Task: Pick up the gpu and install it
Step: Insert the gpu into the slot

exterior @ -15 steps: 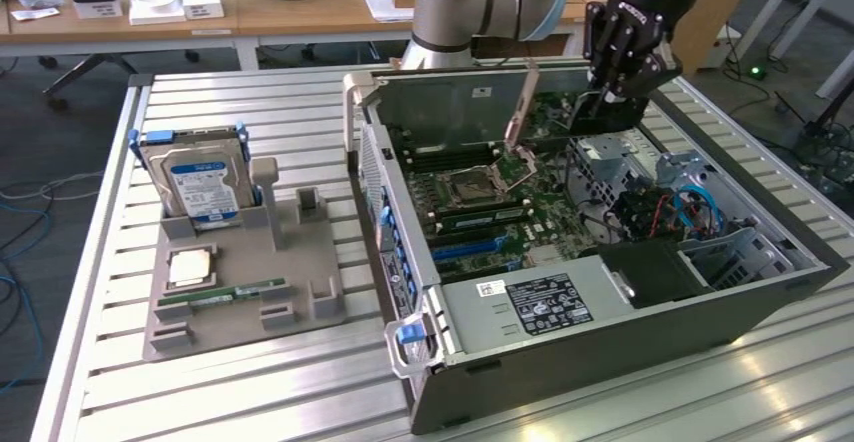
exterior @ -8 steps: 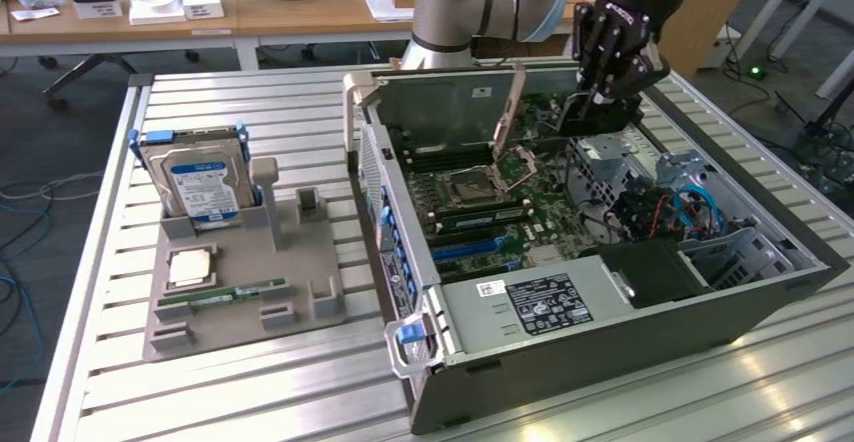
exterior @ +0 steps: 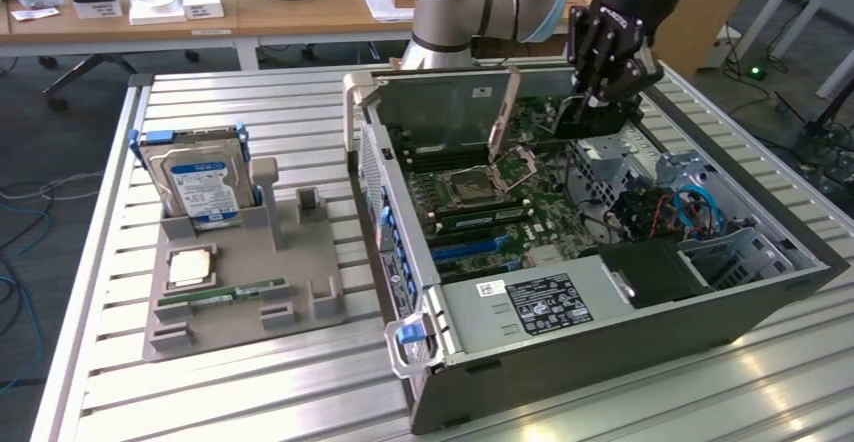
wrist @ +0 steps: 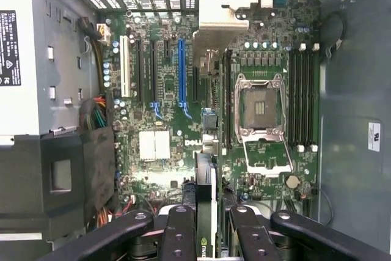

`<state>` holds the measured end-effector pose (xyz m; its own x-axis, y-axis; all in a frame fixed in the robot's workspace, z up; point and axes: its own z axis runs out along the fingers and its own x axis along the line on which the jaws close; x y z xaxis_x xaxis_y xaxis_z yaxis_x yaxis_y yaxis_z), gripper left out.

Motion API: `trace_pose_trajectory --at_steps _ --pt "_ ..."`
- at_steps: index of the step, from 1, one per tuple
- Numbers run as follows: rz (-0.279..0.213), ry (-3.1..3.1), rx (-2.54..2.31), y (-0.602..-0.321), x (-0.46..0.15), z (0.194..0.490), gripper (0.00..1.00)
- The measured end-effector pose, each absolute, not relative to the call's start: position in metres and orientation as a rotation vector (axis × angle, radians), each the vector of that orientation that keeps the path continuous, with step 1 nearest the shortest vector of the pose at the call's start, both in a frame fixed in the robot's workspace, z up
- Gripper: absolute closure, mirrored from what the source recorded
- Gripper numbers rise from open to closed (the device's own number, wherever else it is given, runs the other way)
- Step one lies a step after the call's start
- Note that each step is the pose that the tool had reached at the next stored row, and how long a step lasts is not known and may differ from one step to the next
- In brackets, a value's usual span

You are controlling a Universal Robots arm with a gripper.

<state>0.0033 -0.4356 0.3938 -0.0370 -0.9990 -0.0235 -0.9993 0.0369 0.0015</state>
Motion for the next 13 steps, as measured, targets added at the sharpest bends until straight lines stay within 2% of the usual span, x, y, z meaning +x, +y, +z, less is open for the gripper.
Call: trace_pose_trajectory --at_steps 13 --pt "0.022 2.253 -2.171 -0.436 -0.004 0.379 0.74"
